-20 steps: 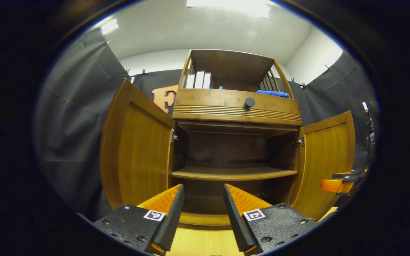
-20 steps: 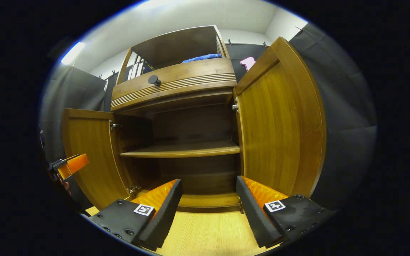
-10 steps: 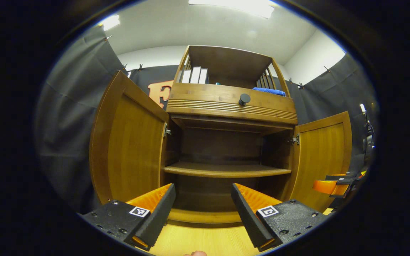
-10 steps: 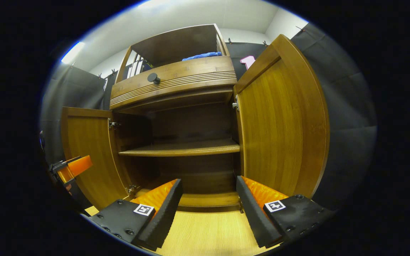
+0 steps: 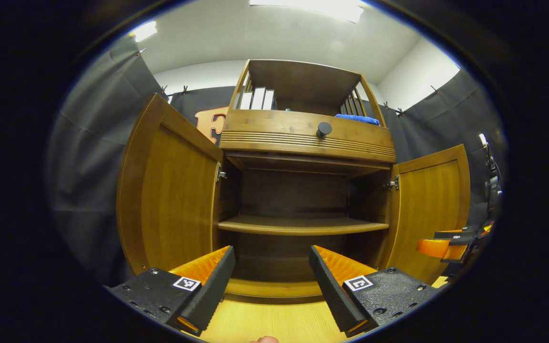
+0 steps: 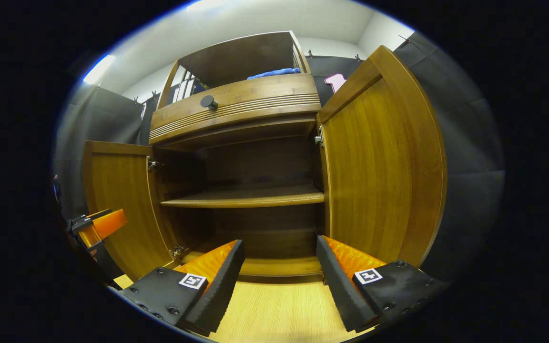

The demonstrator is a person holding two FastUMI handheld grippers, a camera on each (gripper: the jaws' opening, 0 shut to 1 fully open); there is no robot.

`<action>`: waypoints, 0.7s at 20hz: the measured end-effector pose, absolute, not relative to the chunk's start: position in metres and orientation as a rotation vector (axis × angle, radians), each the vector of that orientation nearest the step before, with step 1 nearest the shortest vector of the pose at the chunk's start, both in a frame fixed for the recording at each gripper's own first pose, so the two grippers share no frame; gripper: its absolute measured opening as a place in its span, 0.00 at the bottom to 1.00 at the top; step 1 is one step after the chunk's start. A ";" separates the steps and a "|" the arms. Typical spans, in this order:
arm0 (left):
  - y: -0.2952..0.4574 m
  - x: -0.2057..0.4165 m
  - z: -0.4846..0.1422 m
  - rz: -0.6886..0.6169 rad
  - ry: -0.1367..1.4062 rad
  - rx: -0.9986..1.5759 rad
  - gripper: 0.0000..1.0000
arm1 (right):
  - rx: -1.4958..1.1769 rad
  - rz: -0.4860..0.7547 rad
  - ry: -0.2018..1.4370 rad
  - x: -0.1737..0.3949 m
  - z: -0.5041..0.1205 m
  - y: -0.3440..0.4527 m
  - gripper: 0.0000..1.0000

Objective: Open the right door of the double-door shoe cabinet with the right hand, and open the left door with the left hand.

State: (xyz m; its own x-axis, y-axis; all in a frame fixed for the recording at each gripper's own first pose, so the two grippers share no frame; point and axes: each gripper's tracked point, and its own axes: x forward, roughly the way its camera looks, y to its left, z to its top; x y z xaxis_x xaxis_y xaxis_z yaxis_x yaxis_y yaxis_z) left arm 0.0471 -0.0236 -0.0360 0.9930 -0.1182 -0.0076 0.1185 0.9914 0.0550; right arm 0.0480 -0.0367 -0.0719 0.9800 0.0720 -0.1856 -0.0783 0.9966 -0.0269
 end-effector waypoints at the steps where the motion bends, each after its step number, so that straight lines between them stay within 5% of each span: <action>1: -0.023 0.047 -0.036 -0.115 0.003 0.059 0.95 | -0.034 0.075 0.186 0.047 -0.072 -0.037 0.98; 14: -0.016 0.044 -0.031 -0.078 -0.012 0.102 0.92 | -0.041 0.065 0.170 0.035 -0.067 -0.040 0.98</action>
